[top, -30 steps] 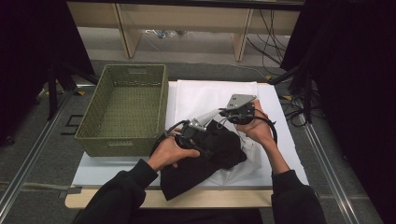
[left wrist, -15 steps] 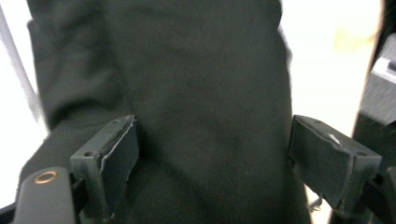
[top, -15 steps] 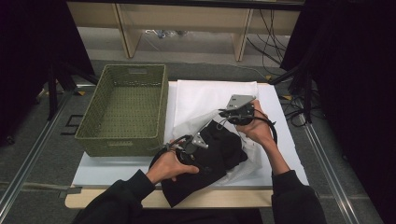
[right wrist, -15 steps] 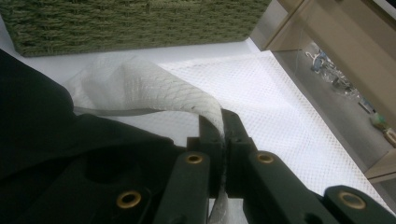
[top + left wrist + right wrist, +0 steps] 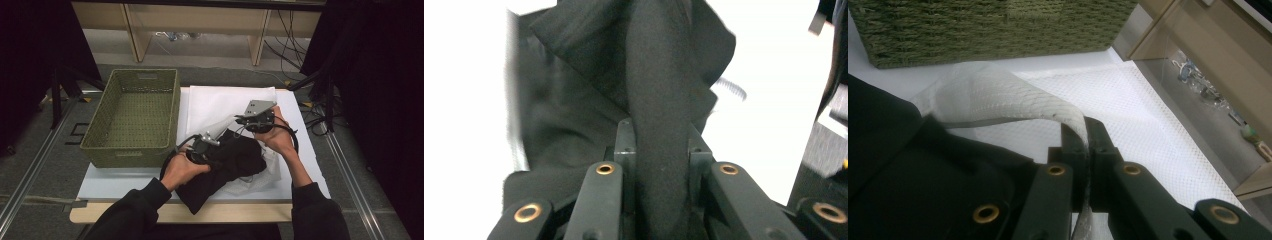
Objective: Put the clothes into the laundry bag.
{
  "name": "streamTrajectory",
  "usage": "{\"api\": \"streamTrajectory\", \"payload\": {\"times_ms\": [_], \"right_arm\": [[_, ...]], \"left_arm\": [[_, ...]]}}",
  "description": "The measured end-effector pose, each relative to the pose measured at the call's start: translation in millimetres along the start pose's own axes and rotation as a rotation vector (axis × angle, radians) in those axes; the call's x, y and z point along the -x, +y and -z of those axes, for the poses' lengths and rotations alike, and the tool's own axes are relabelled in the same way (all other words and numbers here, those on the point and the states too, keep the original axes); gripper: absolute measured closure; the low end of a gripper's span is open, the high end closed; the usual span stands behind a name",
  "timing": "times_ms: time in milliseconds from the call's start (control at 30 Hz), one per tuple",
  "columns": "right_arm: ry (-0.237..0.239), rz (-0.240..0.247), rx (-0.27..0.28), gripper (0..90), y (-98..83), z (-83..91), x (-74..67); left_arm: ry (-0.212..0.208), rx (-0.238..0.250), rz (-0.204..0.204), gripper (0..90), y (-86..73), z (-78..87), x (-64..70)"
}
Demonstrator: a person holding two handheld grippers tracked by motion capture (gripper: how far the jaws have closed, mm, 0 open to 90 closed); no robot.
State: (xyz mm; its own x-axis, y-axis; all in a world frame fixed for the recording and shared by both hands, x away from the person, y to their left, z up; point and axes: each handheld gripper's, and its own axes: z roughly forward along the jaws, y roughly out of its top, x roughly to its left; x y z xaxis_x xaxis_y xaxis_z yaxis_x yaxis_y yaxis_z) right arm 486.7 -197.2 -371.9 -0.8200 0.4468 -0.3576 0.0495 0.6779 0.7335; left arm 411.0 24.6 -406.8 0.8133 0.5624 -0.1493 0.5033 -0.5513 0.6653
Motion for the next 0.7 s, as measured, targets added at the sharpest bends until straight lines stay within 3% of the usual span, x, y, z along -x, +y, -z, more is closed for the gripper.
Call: {"api": "streamTrajectory", "payload": {"times_ms": [167, 233, 367, 433, 533, 567, 633, 700], "right_arm": [[-0.001, -0.006, -0.001, 89.4, 0.0, -1.3, 0.1], [-0.005, 0.0, -0.004, 89.4, -0.8, -1.8, 1.1], [-0.001, -0.009, 0.0, 89.4, -1.4, -1.6, 1.8], [-0.003, -0.016, 0.001, 89.4, -2.3, -0.2, 2.9], [-0.012, -0.025, 0.01, 89.5, -3.2, 3.0, 5.3], [-0.012, -0.029, 0.006, 89.5, -3.7, 3.6, 5.7], [-0.011, -0.029, 0.005, 89.5, -3.8, 3.2, 5.6], [-0.006, -0.027, 0.003, 89.4, -3.8, 1.6, 5.2]], "left_arm": [[-0.001, -0.016, 0.033, 75.0, 13.9, -1.6, -8.5], [0.001, 0.009, 0.06, 74.9, 20.7, -11.5, -9.6], [-0.014, 0.049, 0.072, 75.0, 32.0, -14.6, -7.4], [-0.015, 0.046, 0.077, 74.9, 37.9, -14.7, -10.5], [0.016, 0.088, 0.117, 74.9, 39.9, -16.2, -17.4], [0.043, 0.106, 0.132, 74.9, 39.3, -18.4, -20.3], [0.062, 0.1, 0.116, 74.7, 39.2, -20.1, -21.6], [0.083, 0.108, 0.129, 73.5, 38.0, -29.7, -19.8]]}}
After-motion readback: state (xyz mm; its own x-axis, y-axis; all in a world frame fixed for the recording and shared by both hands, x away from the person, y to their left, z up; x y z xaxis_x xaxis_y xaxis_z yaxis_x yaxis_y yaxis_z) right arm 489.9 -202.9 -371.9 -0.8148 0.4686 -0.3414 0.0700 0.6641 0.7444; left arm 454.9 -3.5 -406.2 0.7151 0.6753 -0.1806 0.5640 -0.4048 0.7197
